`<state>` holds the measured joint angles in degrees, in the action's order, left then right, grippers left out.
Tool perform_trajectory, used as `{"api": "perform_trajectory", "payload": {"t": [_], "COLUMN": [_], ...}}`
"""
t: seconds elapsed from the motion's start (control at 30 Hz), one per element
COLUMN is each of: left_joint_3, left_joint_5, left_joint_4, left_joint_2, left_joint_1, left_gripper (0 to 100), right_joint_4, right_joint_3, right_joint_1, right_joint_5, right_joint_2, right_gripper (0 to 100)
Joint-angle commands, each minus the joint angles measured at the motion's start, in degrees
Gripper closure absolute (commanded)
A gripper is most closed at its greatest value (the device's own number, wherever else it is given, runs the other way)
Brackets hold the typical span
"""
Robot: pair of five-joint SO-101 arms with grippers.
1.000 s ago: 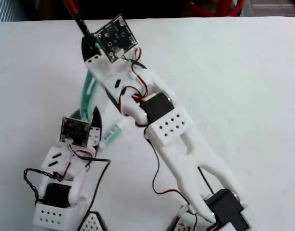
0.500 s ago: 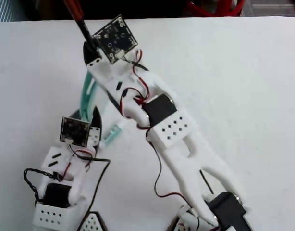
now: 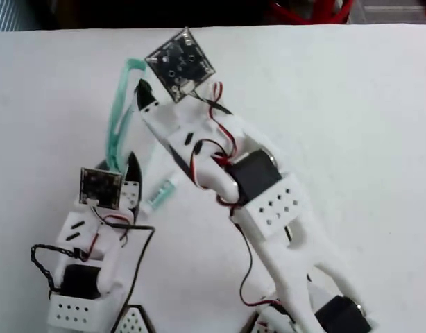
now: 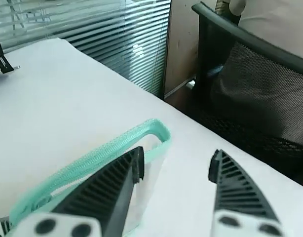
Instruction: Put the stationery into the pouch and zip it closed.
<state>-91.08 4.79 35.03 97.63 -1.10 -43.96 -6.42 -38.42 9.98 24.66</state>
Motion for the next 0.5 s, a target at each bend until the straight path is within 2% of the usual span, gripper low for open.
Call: {"api": "perform_trajectory", "payload": {"t": [0.0, 0.13, 0.27, 0.37, 0.4, 0.47], "left_joint_3": [2.6, 2.6, 2.7, 2.7, 2.7, 2.7], "left_joint_5": [-1.2, -1.4, -1.5, -1.5, -1.5, -1.5], "left_joint_4": [0.2, 0.2, 0.2, 0.2, 0.2, 0.2], "left_joint_2": [-0.5, -0.5, -0.5, -0.5, -0.5, -0.5], "left_joint_1": [1.3, 1.2, 1.4, 1.4, 1.4, 1.5], "left_gripper": [97, 96, 86, 86, 86, 86], "right_joint_4": [-1.1, -1.2, -1.2, -1.2, -1.2, -1.2], "right_joint_3": [0.2, -4.9, -12.8, -18.7, -20.7, -24.4], "right_joint_1": [0.5, 2.5, 7.3, 9.0, 9.1, 8.5], "right_joint_5": [0.1, 0.1, -0.4, 0.2, 0.9, 8.3], "right_joint_2": [4.4, 6.7, 8.4, 9.6, 10.0, 9.9], "right_gripper": [78.3, 78.3, 78.3, 78.3, 78.3, 78.3]}}
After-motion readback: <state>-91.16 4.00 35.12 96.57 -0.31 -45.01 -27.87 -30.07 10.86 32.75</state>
